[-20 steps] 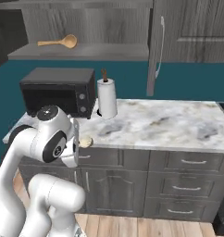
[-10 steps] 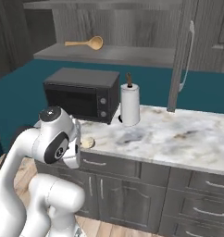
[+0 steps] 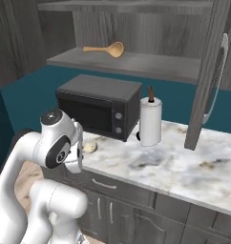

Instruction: Organize the utensils by type. Pick up the wooden spoons from the counter and place them in the open cabinet. Then pick up the metallic utensils from the counter and place them in the open drawer.

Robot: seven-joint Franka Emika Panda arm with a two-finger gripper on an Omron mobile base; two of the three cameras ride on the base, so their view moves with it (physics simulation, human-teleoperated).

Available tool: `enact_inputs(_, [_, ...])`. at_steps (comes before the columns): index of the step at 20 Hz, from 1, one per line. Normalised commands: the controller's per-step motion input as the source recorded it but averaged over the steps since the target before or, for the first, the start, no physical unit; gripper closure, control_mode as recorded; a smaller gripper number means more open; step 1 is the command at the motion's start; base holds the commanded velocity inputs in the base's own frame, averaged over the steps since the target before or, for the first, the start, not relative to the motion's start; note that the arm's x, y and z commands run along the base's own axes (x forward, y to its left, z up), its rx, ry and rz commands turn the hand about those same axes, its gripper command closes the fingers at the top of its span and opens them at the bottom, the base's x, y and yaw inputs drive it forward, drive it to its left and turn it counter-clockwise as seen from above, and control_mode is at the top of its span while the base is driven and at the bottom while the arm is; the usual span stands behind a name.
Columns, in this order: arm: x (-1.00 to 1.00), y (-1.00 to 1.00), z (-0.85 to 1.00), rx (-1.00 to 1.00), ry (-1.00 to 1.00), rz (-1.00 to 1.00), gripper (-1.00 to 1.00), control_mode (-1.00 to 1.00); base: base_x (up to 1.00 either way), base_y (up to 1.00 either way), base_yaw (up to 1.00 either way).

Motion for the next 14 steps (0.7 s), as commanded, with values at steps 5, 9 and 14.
enact_inputs(5, [0.0,0.0,0.0,0.0,0.0,0.0,1.0,1.0,0.43,0.0,0.21])
enact_inputs(9, [0.0,0.0,0.0,0.0,0.0,0.0,1.0,1.0,0.43,0.0,0.19])
enact_inputs(14, [0.0,0.0,0.0,0.0,0.0,0.0,1.0,1.0,0.44,0.0,0.19])
